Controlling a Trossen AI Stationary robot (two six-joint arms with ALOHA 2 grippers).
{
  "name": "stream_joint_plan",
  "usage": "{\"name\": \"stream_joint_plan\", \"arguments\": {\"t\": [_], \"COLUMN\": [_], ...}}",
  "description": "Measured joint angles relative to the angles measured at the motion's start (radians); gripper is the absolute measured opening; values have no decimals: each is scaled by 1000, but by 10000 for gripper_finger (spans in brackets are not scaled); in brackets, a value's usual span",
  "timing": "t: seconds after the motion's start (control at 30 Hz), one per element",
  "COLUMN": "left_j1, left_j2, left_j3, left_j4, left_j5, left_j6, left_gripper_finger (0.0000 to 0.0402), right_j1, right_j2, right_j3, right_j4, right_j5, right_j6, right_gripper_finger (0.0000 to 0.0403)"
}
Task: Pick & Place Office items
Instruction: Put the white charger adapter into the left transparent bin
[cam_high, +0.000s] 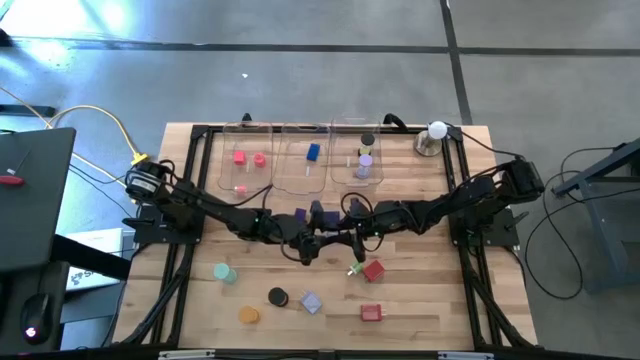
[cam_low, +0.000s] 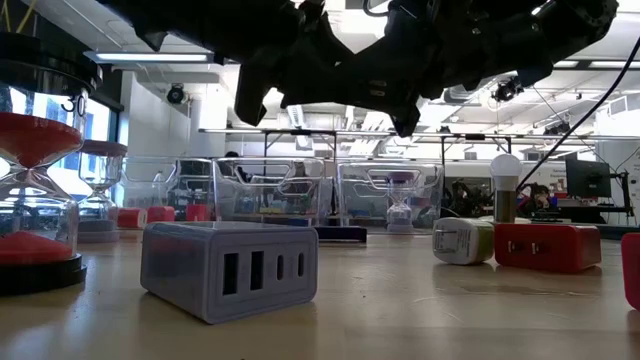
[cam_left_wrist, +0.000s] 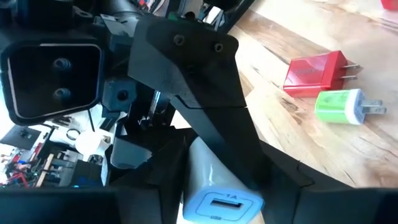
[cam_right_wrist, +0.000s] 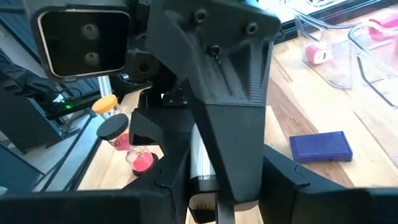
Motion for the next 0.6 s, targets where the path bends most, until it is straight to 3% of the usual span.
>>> {"name": "stream_joint_plan", "arguments": {"t": [0.1, 0.6], "left_j1": [-2, -19], "left_j2": [0, 0], "left_j3": [0, 0], "left_j4": [1, -64], "left_j5": [0, -8], "left_j6": [1, -214], "left_gripper_finger": [133, 132], "right_j1": [0, 1], "right_j2": [0, 0], "right_j3": [0, 0], "right_j4": [1, -40], "right_j5": [-2, 50], "right_j6": [6, -57], "right_gripper_finger": [133, 236]}}
